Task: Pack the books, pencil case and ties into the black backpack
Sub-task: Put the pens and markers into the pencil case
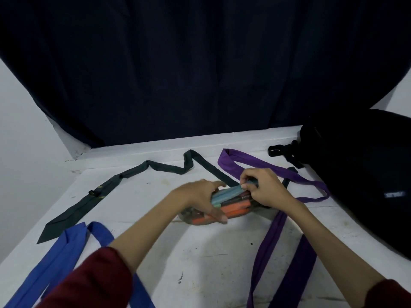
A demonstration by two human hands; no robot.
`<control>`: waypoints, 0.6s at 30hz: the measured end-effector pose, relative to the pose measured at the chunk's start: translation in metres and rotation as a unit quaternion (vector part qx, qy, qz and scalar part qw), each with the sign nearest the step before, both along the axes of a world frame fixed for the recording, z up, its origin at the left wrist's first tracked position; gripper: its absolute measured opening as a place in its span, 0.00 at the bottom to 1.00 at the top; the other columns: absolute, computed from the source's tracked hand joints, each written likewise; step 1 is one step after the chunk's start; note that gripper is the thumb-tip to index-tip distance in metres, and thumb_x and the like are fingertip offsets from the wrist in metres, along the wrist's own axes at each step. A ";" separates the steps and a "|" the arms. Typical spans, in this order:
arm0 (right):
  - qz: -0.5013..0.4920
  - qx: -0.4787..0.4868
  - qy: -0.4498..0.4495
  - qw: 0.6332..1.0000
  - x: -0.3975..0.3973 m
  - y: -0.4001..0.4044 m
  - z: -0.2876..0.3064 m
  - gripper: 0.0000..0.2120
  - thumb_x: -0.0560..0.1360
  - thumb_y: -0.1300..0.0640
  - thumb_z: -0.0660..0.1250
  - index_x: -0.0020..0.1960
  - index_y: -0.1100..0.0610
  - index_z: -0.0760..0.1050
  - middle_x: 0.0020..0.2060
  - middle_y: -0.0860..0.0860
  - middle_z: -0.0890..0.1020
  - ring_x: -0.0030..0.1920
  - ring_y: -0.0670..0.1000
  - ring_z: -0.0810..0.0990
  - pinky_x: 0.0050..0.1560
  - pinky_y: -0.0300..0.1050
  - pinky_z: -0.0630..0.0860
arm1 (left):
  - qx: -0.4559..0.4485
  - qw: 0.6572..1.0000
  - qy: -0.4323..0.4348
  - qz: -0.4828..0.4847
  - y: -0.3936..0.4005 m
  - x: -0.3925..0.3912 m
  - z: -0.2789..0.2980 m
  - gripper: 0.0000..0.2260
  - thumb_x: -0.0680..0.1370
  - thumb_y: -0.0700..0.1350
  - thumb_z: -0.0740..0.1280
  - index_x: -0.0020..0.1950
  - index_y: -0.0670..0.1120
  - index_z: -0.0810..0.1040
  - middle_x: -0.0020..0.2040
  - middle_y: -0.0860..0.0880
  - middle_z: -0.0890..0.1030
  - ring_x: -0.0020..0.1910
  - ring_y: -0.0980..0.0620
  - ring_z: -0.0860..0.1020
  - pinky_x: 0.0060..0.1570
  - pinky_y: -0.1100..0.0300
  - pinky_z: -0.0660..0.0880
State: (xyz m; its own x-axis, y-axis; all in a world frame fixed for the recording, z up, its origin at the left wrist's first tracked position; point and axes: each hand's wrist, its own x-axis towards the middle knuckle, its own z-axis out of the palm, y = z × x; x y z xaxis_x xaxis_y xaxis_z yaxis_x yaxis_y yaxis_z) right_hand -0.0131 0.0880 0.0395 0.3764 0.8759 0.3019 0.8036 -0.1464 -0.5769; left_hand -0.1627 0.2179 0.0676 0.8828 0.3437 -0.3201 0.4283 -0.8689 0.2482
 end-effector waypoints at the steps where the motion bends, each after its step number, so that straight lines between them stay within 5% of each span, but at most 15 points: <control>1: 0.008 0.005 -0.010 1.000 -0.003 0.001 0.003 0.06 0.73 0.63 0.69 0.40 0.54 0.77 0.40 0.49 0.80 0.43 0.49 0.77 0.47 0.49 0.76 | -0.011 1.000 -0.005 0.002 -0.001 0.005 -0.008 0.35 0.64 0.60 0.77 0.67 0.54 0.68 0.57 0.51 0.78 0.49 0.54 0.77 0.52 0.55 0.77; 5: -0.064 0.133 0.021 0.989 -0.002 0.002 0.009 0.07 0.68 0.61 0.75 0.45 0.54 0.79 0.46 0.45 0.79 0.51 0.47 0.74 0.54 0.44 0.71 | -0.048 0.995 -0.079 0.033 0.009 0.004 -0.015 0.25 0.61 0.56 0.75 0.53 0.49 0.74 0.47 0.50 0.80 0.44 0.50 0.79 0.44 0.54 0.79; 8: -0.177 0.178 0.229 0.941 0.006 -0.011 0.012 0.25 0.66 0.54 0.77 0.60 0.52 0.73 0.55 0.45 0.75 0.56 0.48 0.73 0.56 0.46 0.72 | -0.205 0.964 -0.155 0.074 0.021 -0.006 -0.008 0.28 0.59 0.58 0.73 0.56 0.48 0.77 0.48 0.49 0.83 0.45 0.51 0.82 0.46 0.53 0.81; 12: -0.056 0.067 0.474 0.876 -0.007 -0.024 0.014 0.28 0.66 0.46 0.72 0.64 0.53 0.71 0.50 0.51 0.83 0.51 0.51 0.82 0.46 0.44 0.78 | -0.383 0.900 -0.182 0.100 0.009 -0.001 0.007 0.17 0.71 0.49 0.73 0.57 0.47 0.75 0.45 0.49 0.83 0.41 0.54 0.83 0.43 0.61 0.80; 15: -0.052 0.127 0.492 0.860 -0.011 -0.026 0.023 0.21 0.69 0.49 0.70 0.59 0.57 0.75 0.46 0.54 0.85 0.45 0.51 0.85 0.38 0.42 0.80 | -0.488 0.838 -0.197 0.147 -0.012 0.016 0.004 0.19 0.72 0.51 0.72 0.59 0.45 0.75 0.47 0.45 0.83 0.43 0.51 0.83 0.46 0.57 0.79; 18: -0.142 0.125 0.414 0.890 0.012 -0.035 0.036 0.17 0.71 0.47 0.71 0.49 0.61 0.80 0.38 0.54 0.84 0.33 0.48 0.83 0.29 0.40 0.76 | -0.586 0.763 -0.200 0.184 -0.029 0.042 -0.001 0.25 0.68 0.53 0.74 0.61 0.42 0.77 0.50 0.41 0.83 0.47 0.45 0.82 0.50 0.52 0.79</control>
State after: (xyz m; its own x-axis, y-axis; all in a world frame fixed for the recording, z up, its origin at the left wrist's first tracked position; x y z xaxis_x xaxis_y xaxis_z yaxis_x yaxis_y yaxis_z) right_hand -0.0013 0.0532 0.0755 0.7569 0.6534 -0.0098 0.0387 -0.0597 -0.9975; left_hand -0.1205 0.1888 0.0668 0.9028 0.2765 -0.3294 0.2772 0.2117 0.9372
